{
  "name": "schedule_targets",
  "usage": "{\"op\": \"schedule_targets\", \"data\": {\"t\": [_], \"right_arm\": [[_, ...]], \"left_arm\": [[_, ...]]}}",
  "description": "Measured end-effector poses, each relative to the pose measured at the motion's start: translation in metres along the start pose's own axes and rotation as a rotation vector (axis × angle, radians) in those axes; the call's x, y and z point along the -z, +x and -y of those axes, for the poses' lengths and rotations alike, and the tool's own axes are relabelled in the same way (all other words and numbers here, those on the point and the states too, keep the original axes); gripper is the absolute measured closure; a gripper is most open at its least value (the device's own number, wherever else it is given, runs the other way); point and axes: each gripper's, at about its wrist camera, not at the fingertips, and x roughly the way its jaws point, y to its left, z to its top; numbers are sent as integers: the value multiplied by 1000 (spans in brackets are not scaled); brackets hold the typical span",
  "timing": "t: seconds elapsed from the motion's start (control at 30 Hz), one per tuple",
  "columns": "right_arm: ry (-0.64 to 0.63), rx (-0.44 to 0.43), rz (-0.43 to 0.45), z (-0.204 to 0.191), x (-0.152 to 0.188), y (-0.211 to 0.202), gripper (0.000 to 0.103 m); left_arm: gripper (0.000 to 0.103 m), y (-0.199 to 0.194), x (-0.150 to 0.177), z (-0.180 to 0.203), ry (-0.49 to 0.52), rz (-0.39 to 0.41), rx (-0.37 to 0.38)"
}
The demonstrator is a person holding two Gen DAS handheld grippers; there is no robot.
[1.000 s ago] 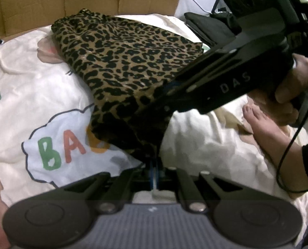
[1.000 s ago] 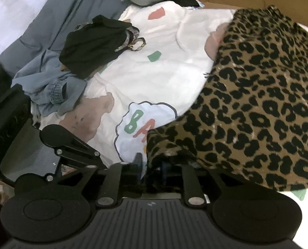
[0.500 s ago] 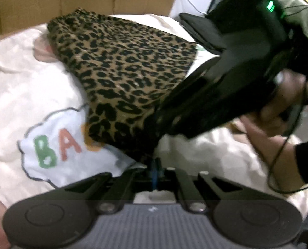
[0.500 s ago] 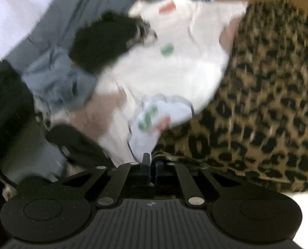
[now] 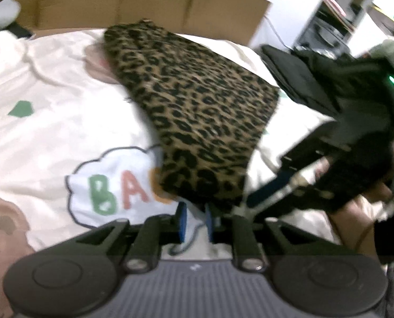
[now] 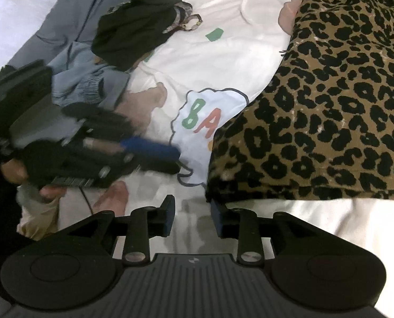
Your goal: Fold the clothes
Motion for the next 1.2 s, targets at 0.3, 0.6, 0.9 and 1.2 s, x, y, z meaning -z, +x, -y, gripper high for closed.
{"op": "schedule_targets", "data": {"t": [0.3, 0.6, 0.9, 1.2], "right_arm": [[32, 19, 153, 14, -13, -50, 70], [91, 161, 228, 51, -20, -65, 70], [142, 350, 247, 90, -15, -65, 70], [199, 466, 203, 123, -1, -61, 70]], "left_arm": [[68, 23, -16, -35, -224, 40, 22], [56, 48, -12, -56, -378, 18, 76], [94, 61, -8, -54, -437, -14, 144], [96, 44, -8, -63, -505, 32, 134]]}}
